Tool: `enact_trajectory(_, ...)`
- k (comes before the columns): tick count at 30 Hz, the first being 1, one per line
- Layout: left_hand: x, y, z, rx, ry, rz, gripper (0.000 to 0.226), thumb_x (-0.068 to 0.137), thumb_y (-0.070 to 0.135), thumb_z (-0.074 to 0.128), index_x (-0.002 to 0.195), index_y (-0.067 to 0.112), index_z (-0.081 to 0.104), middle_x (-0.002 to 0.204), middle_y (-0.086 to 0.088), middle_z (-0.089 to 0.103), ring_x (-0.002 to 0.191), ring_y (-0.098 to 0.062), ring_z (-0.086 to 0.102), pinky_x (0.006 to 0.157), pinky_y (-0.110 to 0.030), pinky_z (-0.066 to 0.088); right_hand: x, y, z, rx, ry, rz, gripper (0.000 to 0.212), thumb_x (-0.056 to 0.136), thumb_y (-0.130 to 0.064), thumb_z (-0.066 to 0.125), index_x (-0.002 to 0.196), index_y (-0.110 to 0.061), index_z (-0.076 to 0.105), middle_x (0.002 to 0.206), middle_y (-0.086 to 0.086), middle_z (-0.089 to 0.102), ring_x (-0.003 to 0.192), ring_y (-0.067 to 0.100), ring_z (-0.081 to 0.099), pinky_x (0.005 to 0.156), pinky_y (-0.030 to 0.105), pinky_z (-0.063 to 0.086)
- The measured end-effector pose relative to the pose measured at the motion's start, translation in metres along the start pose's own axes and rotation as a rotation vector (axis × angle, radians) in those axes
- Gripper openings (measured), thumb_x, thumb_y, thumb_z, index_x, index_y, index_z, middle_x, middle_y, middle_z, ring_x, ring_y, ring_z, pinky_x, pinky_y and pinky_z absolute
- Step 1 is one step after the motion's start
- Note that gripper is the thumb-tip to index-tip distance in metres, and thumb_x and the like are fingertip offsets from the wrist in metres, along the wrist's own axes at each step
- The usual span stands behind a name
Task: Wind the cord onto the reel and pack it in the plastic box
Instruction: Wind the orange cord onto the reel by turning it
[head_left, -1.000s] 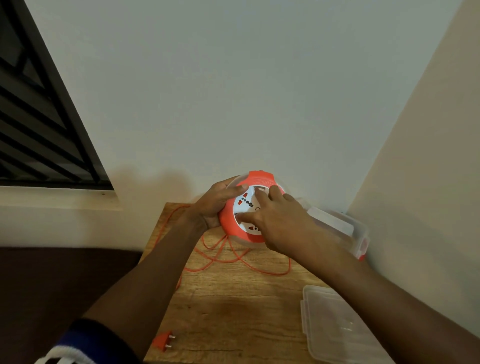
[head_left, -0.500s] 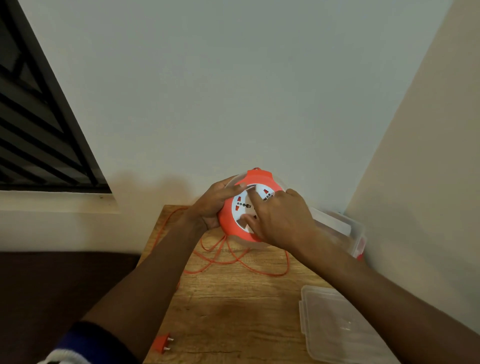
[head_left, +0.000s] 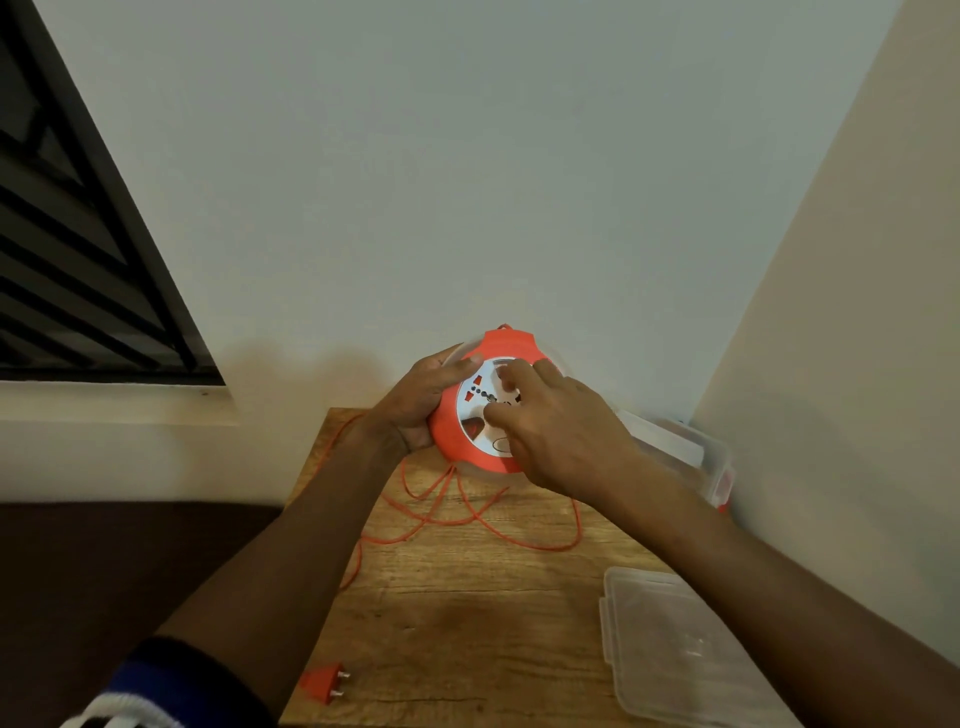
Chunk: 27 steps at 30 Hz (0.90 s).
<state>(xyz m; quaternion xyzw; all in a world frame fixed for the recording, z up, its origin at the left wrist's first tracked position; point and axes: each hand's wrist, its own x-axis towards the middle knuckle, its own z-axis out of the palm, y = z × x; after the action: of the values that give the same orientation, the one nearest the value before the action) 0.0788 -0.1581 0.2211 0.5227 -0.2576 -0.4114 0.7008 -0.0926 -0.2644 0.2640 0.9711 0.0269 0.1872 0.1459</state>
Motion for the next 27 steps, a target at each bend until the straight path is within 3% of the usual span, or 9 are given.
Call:
enact_trajectory(2, 0.001, 0.0, 0.001, 0.021, 0.012, -0.008, 0.056, 0.1, 0.024, 0.06, 0.153, 0.013, 0.046, 0.135, -0.018, 0.068, 0.109, -0.034, 0.072, 0.087, -0.049, 0.062, 0.0, 0.002, 0.0, -0.015, -0.086, -0.019, 0.047, 0.08, -0.021, 0.068, 0.122, -0.038, 0.056, 0.132, 0.015, 0.049, 0.105, 0.033, 0.05, 0.07, 0.039, 0.049)
enact_trajectory(5, 0.003, -0.003, 0.002, 0.046, 0.03, -0.02, 0.052, 0.103, 0.019, 0.056, 0.153, 0.012, 0.045, 0.145, -0.022, 0.059, 0.121, -0.04, 0.065, 0.102, -0.054, 0.054, -0.002, -0.002, -0.001, -0.076, -0.169, -0.008, 0.053, 0.087, -0.026, 0.061, 0.133, -0.043, 0.043, 0.141, 0.019, 0.04, 0.116, 0.038, 0.042, 0.082, 0.045, 0.046)
enact_trajectory(9, 0.004, -0.006, 0.004, 0.032, -0.011, -0.031, 0.052, 0.103, 0.019, 0.057, 0.153, 0.014, 0.046, 0.145, -0.022, 0.059, 0.119, -0.036, 0.067, 0.095, -0.049, 0.059, -0.002, -0.006, -0.001, -0.115, -0.202, -0.015, 0.05, 0.092, -0.025, 0.054, 0.138, -0.041, 0.041, 0.142, 0.023, 0.036, 0.121, 0.041, 0.037, 0.089, 0.048, 0.041)
enact_trajectory(13, 0.005, -0.009, 0.002, 0.031, -0.023, -0.031, 0.057, 0.102, 0.019, 0.06, 0.155, 0.013, 0.042, 0.148, -0.02, 0.058, 0.116, -0.033, 0.069, 0.089, -0.045, 0.061, 0.005, -0.004, 0.0, -0.161, -0.196, -0.03, 0.047, 0.094, -0.028, 0.056, 0.136, -0.042, 0.042, 0.125, 0.016, 0.052, 0.114, 0.038, 0.044, 0.087, 0.045, 0.044)
enact_trajectory(15, 0.005, -0.009, 0.002, 0.051, -0.02, -0.033, 0.059, 0.1, 0.019, 0.061, 0.155, 0.012, 0.043, 0.147, -0.021, 0.058, 0.121, -0.037, 0.067, 0.095, -0.05, 0.058, 0.007, -0.003, 0.003, -0.138, -0.206, -0.001, 0.052, 0.091, -0.031, 0.06, 0.139, -0.039, 0.04, 0.115, 0.013, 0.061, 0.107, 0.036, 0.052, 0.085, 0.044, 0.045)
enact_trajectory(18, 0.005, -0.011, 0.003, 0.042, 0.001, -0.035, 0.064, 0.093, 0.024, 0.066, 0.153, 0.013, 0.047, 0.144, -0.022, 0.06, 0.129, -0.043, 0.06, 0.106, -0.057, 0.05, 0.006, -0.006, 0.009, -0.081, -0.152, 0.144, 0.06, 0.089, -0.046, 0.054, 0.143, -0.024, 0.037, 0.101, 0.012, 0.071, 0.086, 0.033, 0.066, 0.077, 0.041, 0.048)
enact_trajectory(22, 0.007, -0.01, 0.005, 0.093, 0.023, -0.029, 0.065, 0.093, 0.029, 0.068, 0.153, 0.015, 0.046, 0.144, -0.019, 0.061, 0.13, -0.044, 0.06, 0.111, -0.063, 0.045, 0.003, -0.016, 0.013, -0.094, -0.13, 0.261, 0.066, 0.091, -0.057, 0.043, 0.135, -0.008, 0.05, 0.075, 0.01, 0.072, 0.06, 0.03, 0.067, 0.06, 0.036, 0.05)
enact_trajectory(27, 0.008, -0.009, 0.004, 0.042, -0.007, -0.042, 0.063, 0.093, 0.029, 0.066, 0.152, 0.017, 0.047, 0.141, -0.015, 0.066, 0.126, -0.04, 0.065, 0.101, -0.054, 0.055, 0.003, -0.011, 0.015, -0.067, -0.07, 0.248, 0.066, 0.094, -0.056, 0.036, 0.14, -0.008, 0.043, 0.083, 0.011, 0.073, 0.069, 0.032, 0.068, 0.067, 0.037, 0.049)
